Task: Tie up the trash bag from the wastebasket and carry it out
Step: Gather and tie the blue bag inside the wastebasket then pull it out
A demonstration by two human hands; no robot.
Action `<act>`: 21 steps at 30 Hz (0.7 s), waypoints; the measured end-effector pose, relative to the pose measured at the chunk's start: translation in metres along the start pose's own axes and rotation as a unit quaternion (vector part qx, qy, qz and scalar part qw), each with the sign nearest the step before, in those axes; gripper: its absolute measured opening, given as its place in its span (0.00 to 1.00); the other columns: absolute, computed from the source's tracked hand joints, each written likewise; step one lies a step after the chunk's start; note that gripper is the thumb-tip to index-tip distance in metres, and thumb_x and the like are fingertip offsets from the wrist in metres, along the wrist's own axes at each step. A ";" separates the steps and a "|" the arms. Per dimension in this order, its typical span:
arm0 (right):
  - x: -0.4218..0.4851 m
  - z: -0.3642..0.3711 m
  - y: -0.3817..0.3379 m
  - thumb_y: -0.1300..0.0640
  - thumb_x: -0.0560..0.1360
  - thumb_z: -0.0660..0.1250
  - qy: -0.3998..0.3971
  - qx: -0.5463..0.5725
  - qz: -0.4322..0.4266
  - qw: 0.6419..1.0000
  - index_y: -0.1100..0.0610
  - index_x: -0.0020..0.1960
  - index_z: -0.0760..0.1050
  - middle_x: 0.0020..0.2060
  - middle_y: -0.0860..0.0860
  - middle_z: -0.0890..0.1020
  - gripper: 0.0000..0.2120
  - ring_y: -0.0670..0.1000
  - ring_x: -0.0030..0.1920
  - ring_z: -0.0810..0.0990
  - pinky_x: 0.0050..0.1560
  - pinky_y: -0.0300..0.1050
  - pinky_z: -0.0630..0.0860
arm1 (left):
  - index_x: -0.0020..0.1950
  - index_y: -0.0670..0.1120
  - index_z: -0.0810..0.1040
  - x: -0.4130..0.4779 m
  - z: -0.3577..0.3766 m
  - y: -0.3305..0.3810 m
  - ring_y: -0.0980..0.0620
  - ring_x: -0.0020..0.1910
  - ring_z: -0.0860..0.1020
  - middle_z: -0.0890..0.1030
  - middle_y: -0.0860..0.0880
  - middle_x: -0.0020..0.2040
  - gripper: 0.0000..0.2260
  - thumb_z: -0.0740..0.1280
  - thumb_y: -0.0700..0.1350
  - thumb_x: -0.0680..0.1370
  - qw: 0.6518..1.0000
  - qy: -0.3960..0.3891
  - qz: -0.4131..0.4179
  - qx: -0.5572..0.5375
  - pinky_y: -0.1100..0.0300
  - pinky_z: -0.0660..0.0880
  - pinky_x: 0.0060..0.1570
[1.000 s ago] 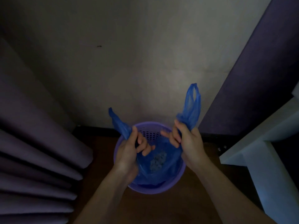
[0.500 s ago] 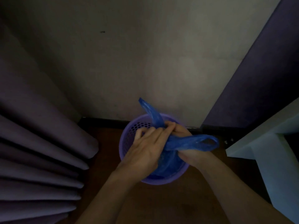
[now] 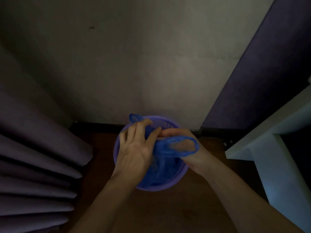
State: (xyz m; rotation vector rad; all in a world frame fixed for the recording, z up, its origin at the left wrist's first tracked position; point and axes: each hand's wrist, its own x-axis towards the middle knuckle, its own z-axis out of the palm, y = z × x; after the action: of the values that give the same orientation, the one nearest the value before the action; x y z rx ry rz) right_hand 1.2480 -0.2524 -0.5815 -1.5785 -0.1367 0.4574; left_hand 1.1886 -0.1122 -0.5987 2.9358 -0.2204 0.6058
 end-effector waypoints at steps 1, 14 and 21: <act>-0.004 -0.009 0.001 0.62 0.78 0.68 -0.090 -0.035 0.020 0.995 0.64 0.48 0.81 0.44 0.61 0.83 0.05 0.58 0.47 0.84 0.55 0.55 0.79 | 0.62 0.45 0.79 0.001 0.001 -0.004 0.39 0.68 0.67 0.73 0.39 0.69 0.20 0.69 0.45 0.71 1.000 -0.004 0.004 -0.002 0.38 0.65 0.63; -0.043 -0.018 -0.047 0.40 0.78 0.62 0.009 -0.543 -0.302 0.783 0.55 0.67 0.74 0.58 0.53 0.77 0.25 0.51 0.59 0.77 0.64 0.46 0.72 | 0.59 0.49 0.78 0.007 0.007 -0.012 0.46 0.55 0.81 0.84 0.48 0.53 0.17 0.69 0.45 0.70 0.986 -0.142 0.039 -0.082 0.39 0.63 0.72; -0.045 0.021 -0.016 0.60 0.83 0.57 -0.078 -0.680 -0.132 0.717 0.61 0.79 0.50 0.68 0.59 0.70 0.28 0.56 0.55 0.80 0.60 0.54 0.74 | 0.58 0.46 0.79 0.006 0.013 -0.011 0.48 0.42 0.80 0.81 0.48 0.48 0.13 0.68 0.44 0.74 0.980 -0.145 0.018 -0.139 0.49 0.79 0.37</act>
State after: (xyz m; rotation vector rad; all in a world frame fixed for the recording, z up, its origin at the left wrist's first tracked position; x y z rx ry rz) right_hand 1.2028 -0.2480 -0.5563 -2.9014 -1.0104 0.2163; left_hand 1.2006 -0.1042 -0.6098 2.7375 -0.3577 0.1325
